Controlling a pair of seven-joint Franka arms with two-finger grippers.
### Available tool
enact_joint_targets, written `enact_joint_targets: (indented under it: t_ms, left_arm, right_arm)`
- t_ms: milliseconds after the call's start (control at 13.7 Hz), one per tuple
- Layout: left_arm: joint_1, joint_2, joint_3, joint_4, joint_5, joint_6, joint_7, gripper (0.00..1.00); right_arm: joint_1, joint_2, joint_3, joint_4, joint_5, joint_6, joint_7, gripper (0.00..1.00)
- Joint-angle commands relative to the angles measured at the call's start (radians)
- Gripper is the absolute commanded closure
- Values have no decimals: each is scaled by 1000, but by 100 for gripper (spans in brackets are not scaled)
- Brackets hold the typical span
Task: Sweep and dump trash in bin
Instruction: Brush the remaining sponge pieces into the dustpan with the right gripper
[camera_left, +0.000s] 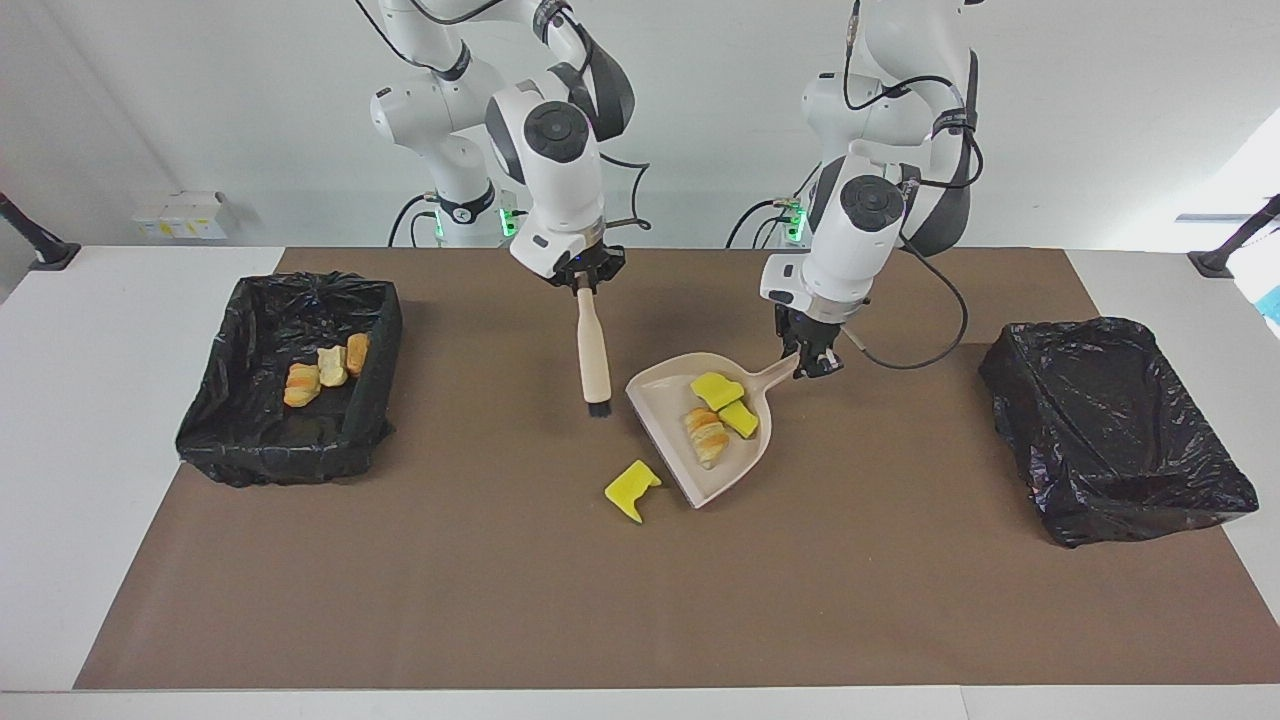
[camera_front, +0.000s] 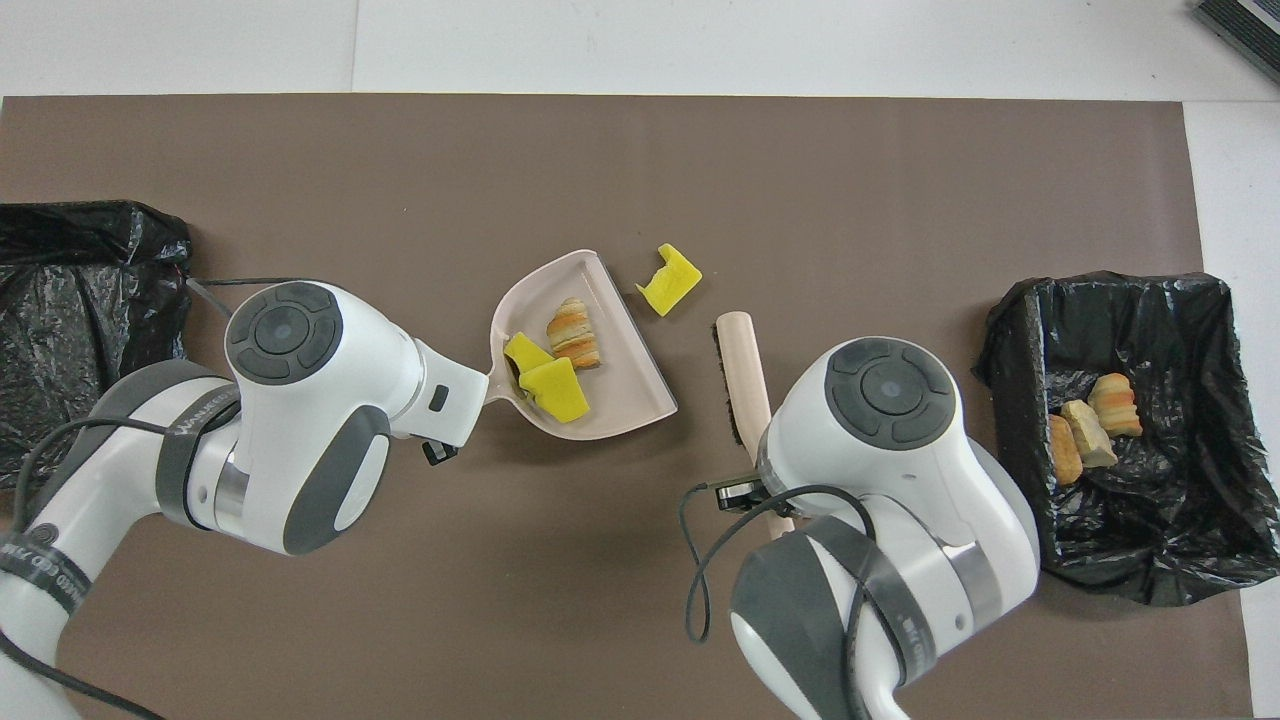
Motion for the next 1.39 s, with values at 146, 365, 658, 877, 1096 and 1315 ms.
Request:
enact_joint_targets:
  t_ms: [146, 365, 658, 877, 1096, 1315]
  left_arm:
    - [14, 4, -3, -6, 46, 23, 42, 100]
    - [16, 3, -3, -7, 44, 22, 39, 100]
    - [16, 1, -3, -7, 44, 28, 33, 100]
    - [16, 1, -3, -9, 44, 28, 33, 100]
    - [14, 9, -3, -17, 44, 31, 30, 100]
    - [8, 15, -3, -21, 44, 35, 17, 100]
  right_arm:
    - [-47, 141, 9, 75, -121, 106, -90, 100]
    - [-46, 231, 7, 165, -155, 106, -92, 100]
    - [-34, 388, 10, 317, -213, 107, -92, 100]
    - [-6, 376, 41, 301, -215, 91, -153, 100]
    - [-4, 345, 64, 258, -82, 87, -350, 100]
    - [-17, 296, 66, 255, 101, 26, -443, 100]
